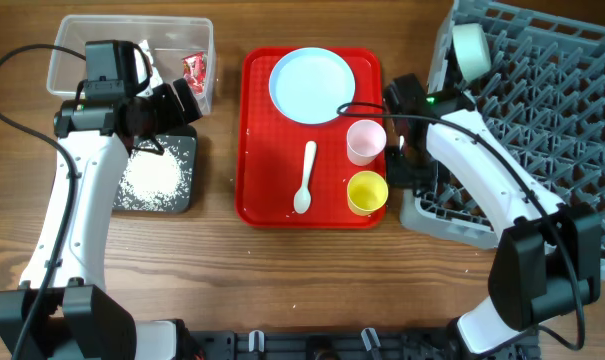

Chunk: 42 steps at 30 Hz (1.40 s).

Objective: Sort waste into correct bins and load items into the dishwasher rack
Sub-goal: 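Release the blue bowl in the rack and lift the right gripper, then move the right gripper to the light-blue plate and grasp its rim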

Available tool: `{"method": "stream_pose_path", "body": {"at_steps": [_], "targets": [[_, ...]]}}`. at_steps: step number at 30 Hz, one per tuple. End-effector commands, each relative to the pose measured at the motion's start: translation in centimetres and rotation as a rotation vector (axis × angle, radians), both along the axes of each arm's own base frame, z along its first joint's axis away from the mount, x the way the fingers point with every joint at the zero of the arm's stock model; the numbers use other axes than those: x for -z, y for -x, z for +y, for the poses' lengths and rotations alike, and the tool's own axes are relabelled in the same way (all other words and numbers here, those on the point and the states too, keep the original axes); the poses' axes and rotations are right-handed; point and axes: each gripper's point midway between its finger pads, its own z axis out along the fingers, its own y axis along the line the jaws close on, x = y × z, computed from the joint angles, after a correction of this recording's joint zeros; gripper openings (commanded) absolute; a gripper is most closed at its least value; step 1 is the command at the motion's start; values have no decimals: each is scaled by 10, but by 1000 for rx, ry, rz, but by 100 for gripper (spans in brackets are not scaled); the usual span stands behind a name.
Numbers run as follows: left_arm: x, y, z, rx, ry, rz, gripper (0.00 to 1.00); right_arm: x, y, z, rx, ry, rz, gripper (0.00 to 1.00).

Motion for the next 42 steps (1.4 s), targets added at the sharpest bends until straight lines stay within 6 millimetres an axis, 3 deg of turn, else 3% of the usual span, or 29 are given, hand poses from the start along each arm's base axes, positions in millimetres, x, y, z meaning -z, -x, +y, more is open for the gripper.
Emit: {"method": "stream_pose_path", "body": {"at_steps": [1,5,21,24,26,28,31,32,33,34,35,38,42], "targets": [[-6,-3,0,-6,15,-15,100,2,1,-5,20,25,6,4],[-6,-3,0,-6,15,-15,100,0,7,-18,16,97,24,4],[-6,-3,0,-6,15,-15,100,-9,29,-39,43,214,102,5],[-6,-3,0,-6,15,-16,100,-7,24,-35,45,190,80,4],[-6,-3,0,-6,15,-15,100,-10,13,-17,3,91,58,4],[-6,-3,0,-6,15,-15,100,-25,-4,5,-34,-25,11,6],[-6,-3,0,-6,15,-15,100,-86,-44,35,-96,-173,-161,17],[-6,-3,0,-6,15,-15,100,-109,-59,45,-123,-225,-235,27],[-6,-3,0,-6,15,-15,100,-147,-85,61,-156,-302,-378,48],[-6,-3,0,-6,15,-15,100,-167,-99,68,-176,-334,-462,54],[-6,-3,0,-6,15,-15,100,-192,-120,75,-192,-361,-576,55],[-6,-3,0,-6,15,-15,100,-217,-145,88,-260,-406,-716,54],[-6,-3,0,-6,15,-15,100,-261,-157,96,-361,-417,-859,57]]}}
